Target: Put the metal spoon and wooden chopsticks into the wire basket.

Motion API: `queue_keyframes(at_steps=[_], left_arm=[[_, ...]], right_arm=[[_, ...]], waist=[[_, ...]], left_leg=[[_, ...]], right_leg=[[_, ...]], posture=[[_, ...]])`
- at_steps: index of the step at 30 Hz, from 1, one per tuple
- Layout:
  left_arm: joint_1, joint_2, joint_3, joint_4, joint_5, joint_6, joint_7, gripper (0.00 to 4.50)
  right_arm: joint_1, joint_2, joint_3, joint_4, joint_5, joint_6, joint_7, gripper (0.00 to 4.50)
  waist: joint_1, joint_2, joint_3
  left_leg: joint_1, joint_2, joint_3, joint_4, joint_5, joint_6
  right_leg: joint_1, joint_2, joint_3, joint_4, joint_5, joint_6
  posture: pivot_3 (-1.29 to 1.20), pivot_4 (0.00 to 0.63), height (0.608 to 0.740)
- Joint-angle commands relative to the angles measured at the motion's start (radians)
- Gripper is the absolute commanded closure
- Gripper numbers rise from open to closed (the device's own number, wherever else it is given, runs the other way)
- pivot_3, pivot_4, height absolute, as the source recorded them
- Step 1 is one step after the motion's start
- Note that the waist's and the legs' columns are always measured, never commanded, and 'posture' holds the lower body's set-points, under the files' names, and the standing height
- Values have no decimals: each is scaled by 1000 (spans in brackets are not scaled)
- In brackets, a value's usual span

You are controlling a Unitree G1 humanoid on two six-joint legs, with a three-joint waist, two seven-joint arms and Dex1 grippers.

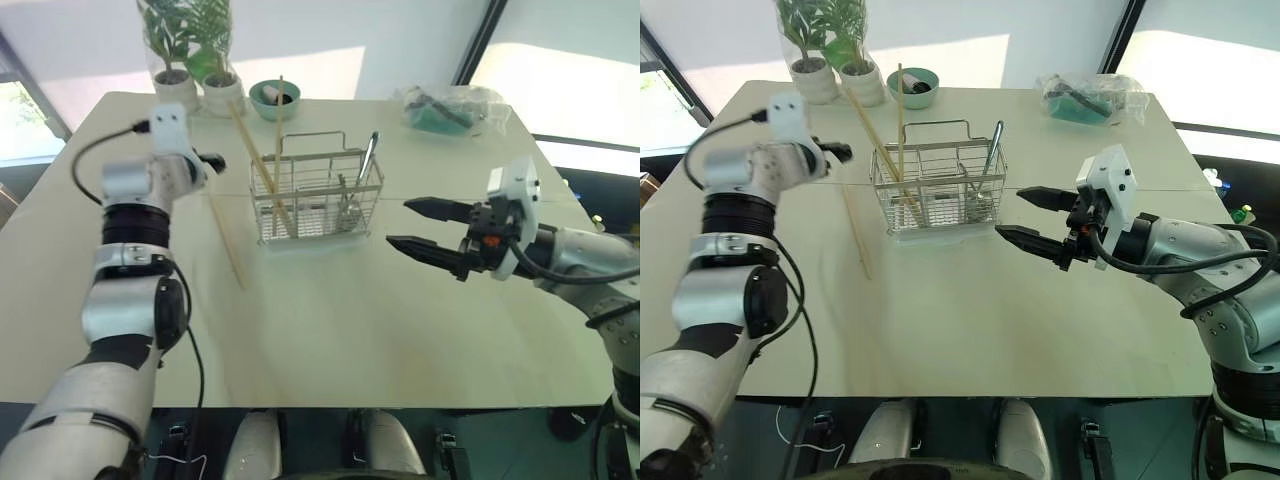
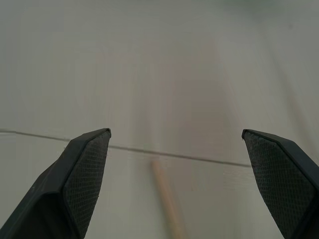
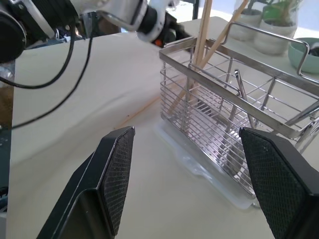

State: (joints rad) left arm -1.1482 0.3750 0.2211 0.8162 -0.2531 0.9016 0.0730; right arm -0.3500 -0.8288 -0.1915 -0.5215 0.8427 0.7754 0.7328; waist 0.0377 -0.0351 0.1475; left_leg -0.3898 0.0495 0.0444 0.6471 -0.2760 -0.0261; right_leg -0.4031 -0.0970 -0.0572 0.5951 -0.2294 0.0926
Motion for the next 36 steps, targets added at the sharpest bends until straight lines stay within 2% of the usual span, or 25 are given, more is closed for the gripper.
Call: queue_keyframes(at_steps=[1, 13, 16, 23, 24, 31, 36], left_arm=[[-30, -8, 48, 81, 12, -12, 71, 30], [-53, -56, 93, 307, 15, -74, 141, 30], [-53, -58, 118, 333, 9, -86, 168, 810], [-54, -55, 153, 351, 9, -87, 206, 4139], [-54, -51, 156, 350, 11, -87, 209, 4465], [-49, 21, 134, 285, 49, -159, 185, 4465], [-62, 106, 132, 171, 41, -342, 49, 4465]], right_arm=[[-11, -4, -20, -12, 1, -8, -1, 1017], [34, -21, -47, -47, 11, -3, -2, 1017], [55, -34, -51, -64, 12, -9, 16, 1017], [63, -33, -53, -67, 11, -10, 15, 1017], [63, -32, -52, -67, 11, -10, 16, 1017], [65, -38, -42, -63, -1, -19, 38, 1017], [64, -42, -47, -56, -11, -22, 50, 1017]], waist=[[-3, 0, 0], [0, 2, -1], [0, 3, -2], [3, 3, -2], [3, 3, -2], [0, 3, -2], [-11, 2, -1]], left_leg=[[0, 0, 0, 0, 0, 0], [1, 0, 1, 1, 0, 0], [1, 0, 0, 1, 0, 0], [4, 0, 0, 1, 0, 0], [4, 0, 0, 1, 0, 0], [5, 0, 0, 0, 0, 0], [2, 1, 1, 0, 0, 0]], right_leg=[[0, 0, 0, 1, 0, 0], [0, 0, 0, 1, 0, 0], [0, 0, 0, 1, 0, 0], [4, 0, 0, 0, 0, 0], [5, -1, 0, 0, 0, 0], [5, -1, 0, 0, 0, 0], [0, 0, 0, 1, 0, 0]], posture=[[0, 150, 717], [0, 150, 717], [0, 150, 717], [0, 150, 717], [0, 150, 717], [0, 150, 717], [0, 150, 717]])
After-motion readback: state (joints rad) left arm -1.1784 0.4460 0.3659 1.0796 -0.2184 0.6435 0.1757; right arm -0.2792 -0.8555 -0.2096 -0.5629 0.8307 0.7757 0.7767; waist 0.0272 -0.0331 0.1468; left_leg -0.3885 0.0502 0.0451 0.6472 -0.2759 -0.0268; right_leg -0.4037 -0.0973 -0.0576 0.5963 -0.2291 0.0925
